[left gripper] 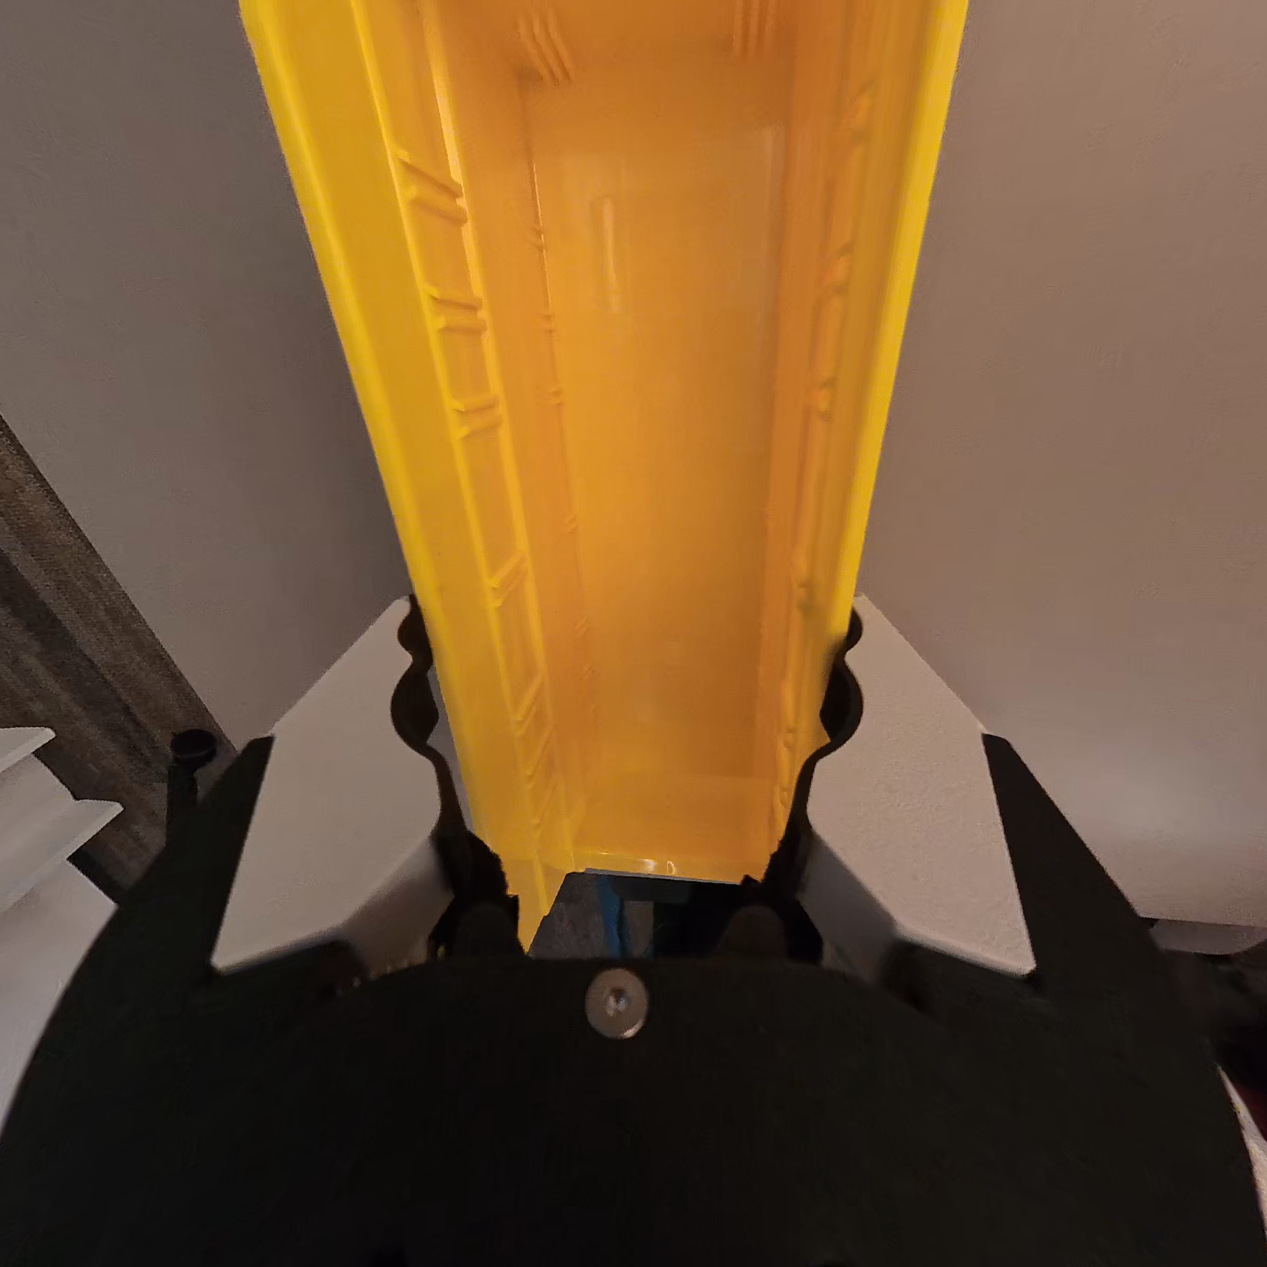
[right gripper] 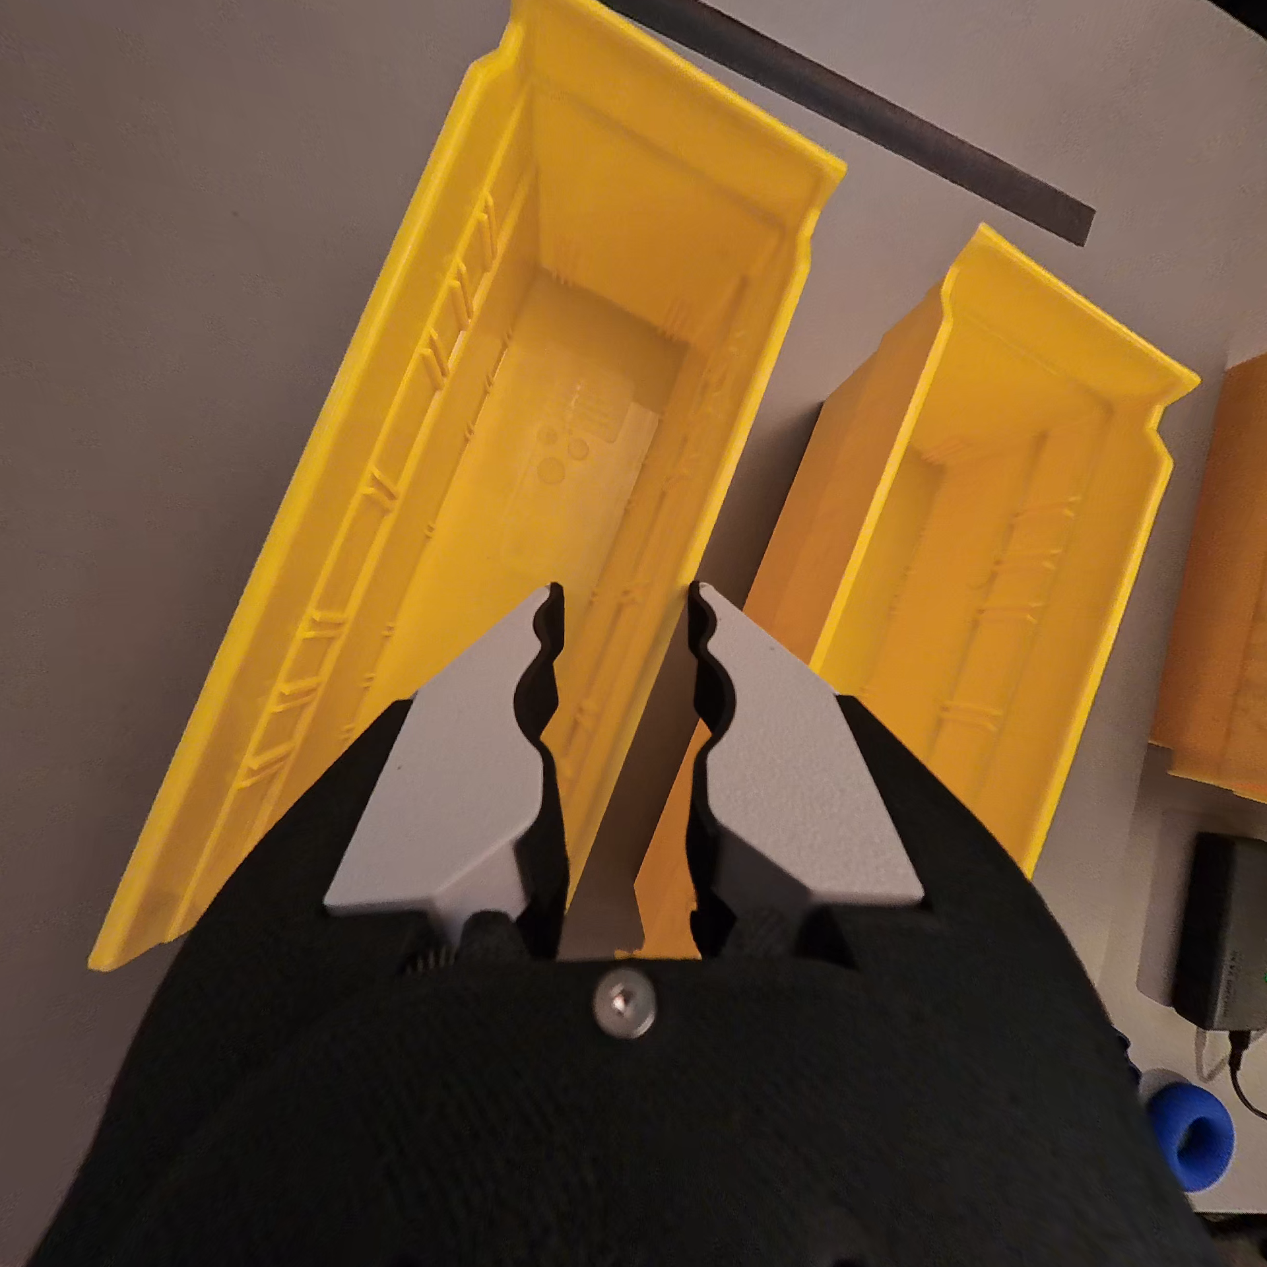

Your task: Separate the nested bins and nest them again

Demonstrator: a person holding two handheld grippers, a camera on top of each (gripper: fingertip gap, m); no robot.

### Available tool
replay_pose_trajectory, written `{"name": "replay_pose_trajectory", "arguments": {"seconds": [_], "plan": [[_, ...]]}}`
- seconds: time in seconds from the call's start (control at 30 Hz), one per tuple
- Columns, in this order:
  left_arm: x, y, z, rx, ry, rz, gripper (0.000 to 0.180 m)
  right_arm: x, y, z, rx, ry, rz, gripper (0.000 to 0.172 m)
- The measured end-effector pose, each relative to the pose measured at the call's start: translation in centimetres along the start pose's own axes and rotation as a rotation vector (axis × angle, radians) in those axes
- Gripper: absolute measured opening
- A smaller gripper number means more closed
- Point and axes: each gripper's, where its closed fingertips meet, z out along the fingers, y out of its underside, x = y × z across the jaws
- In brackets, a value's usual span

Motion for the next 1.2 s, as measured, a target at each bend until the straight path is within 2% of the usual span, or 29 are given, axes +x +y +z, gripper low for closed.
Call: {"name": "replay_pose_trajectory", "arguments": {"seconds": [0.23,0.77,1.03,1.2], "plan": [[-0.4,-0.3,-0.6,0.015,0.008,-0.011,0.109,0.0,0.0,0.0,0.003,-0.004,0.000,0.036],[-1.3,0.2,-3.8,0.026,-0.001,-0.016,0.107,0.0,0.0,0.0,-0.002,-0.007,0.004,0.036],[-1.5,0.1,-9.1,0.090,-0.119,0.027,0.108,0.1,0.1,0.0,-0.012,-0.005,0.005,0.036],[2.0,0.0,-13.5,0.133,-0.130,0.073,0.109,0.1,0.1,0.1,-0.021,-0.001,0.005,0.036]]}}
